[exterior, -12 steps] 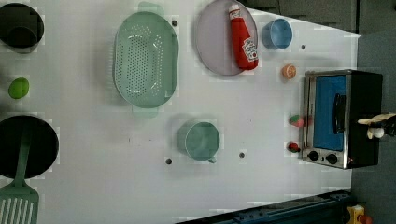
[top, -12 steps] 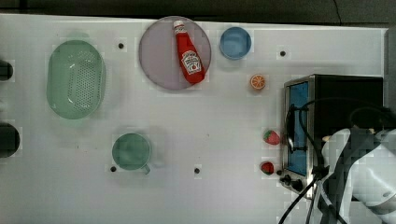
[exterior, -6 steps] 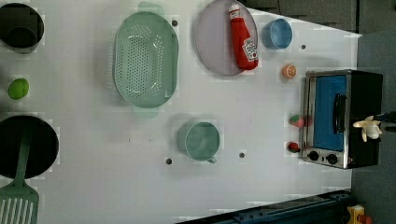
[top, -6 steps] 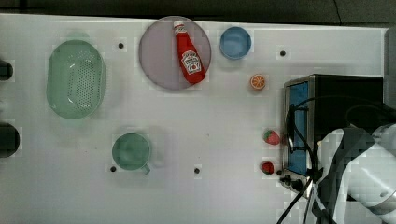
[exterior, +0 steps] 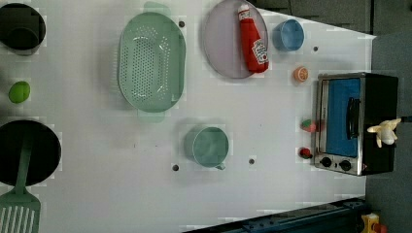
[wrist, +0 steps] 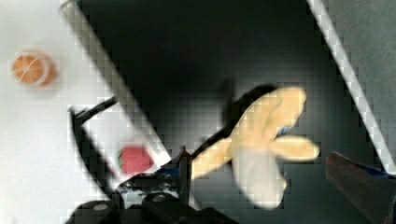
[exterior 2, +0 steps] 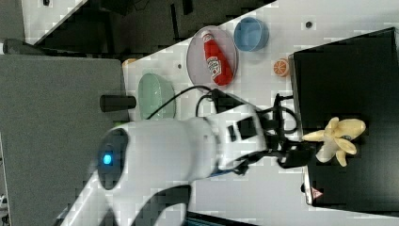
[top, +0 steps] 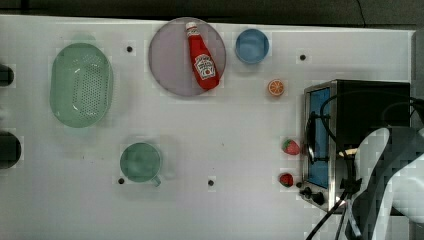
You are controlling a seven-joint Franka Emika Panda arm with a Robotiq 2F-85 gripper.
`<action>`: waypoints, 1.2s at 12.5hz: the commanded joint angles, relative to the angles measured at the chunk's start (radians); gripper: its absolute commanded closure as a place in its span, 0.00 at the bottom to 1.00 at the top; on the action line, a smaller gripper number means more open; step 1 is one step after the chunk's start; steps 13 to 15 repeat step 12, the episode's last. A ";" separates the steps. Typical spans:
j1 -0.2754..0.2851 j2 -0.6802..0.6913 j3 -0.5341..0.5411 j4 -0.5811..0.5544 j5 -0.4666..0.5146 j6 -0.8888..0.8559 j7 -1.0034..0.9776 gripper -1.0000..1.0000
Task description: Pick banana from table and place on oven.
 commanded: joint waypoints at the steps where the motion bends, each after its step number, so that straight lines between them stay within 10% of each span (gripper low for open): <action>1: 0.055 -0.111 0.044 0.118 0.008 -0.147 0.012 0.00; 9: 0.069 -0.265 0.410 0.134 -0.012 -0.406 0.790 0.00; 15: 0.069 -0.288 0.495 0.133 -0.012 -0.417 0.968 0.00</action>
